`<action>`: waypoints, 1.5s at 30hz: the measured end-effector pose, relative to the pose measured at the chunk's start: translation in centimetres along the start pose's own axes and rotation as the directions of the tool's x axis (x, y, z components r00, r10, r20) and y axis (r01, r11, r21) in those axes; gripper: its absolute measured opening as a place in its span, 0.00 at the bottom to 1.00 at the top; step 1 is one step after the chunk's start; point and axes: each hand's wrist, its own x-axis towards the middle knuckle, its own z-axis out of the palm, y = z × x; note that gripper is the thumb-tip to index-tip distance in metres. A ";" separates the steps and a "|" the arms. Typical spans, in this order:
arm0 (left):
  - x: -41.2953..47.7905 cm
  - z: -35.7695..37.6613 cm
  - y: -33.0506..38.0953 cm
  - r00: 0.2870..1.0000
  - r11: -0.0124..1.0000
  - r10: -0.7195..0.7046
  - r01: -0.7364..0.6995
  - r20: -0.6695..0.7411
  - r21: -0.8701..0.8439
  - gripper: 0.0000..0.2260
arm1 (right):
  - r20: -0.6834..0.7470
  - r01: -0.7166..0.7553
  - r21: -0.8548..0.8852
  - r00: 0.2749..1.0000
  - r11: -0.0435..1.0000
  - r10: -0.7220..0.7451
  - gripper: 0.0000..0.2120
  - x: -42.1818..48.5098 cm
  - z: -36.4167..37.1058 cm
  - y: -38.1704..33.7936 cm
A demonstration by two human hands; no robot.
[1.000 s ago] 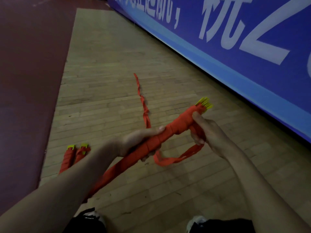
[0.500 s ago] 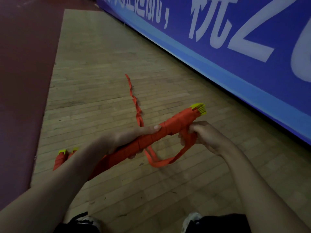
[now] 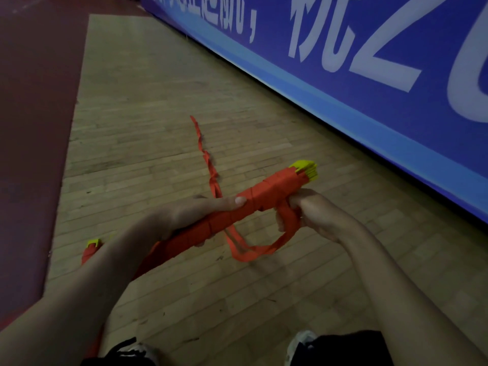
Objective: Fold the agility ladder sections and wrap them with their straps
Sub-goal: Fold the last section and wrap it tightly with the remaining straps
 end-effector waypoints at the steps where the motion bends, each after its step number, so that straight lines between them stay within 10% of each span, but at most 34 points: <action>1: 0.6 -0.7 -0.4 0.999 0.996 -0.032 0.032 0.001 0.079 0.20 | 0.020 0.009 0.008 1.000 1.000 -0.010 0.13 -0.1 0.0 0.0; 4: 1.4 -2.4 -1.4 0.995 0.970 -0.079 0.090 -0.055 0.225 0.35 | 0.113 0.020 0.081 0.993 0.997 -0.029 0.17 -0.5 -0.3 0.4; 13: 1.9 -2.9 -1.4 0.985 0.988 0.013 0.013 -0.171 0.152 0.40 | 0.265 -0.016 0.431 0.958 0.902 -0.110 0.16 -0.4 0.7 -0.6; 30: 3.6 -1.3 -2.1 0.872 0.870 0.262 -0.028 -0.414 0.493 0.20 | -0.165 0.060 -0.107 0.983 0.992 -0.078 0.16 0.3 2.9 0.1; 39: 3.9 0.5 -3.1 0.802 0.423 0.491 0.123 -0.341 0.898 0.25 | -0.329 -0.193 -0.144 0.934 0.971 0.137 0.45 0.1 4.7 -0.8; 45: 4.2 1.6 -4.0 0.766 0.186 0.593 0.167 -0.246 0.968 0.26 | -0.225 -0.250 0.130 0.935 0.959 0.275 0.30 0.2 4.8 -0.3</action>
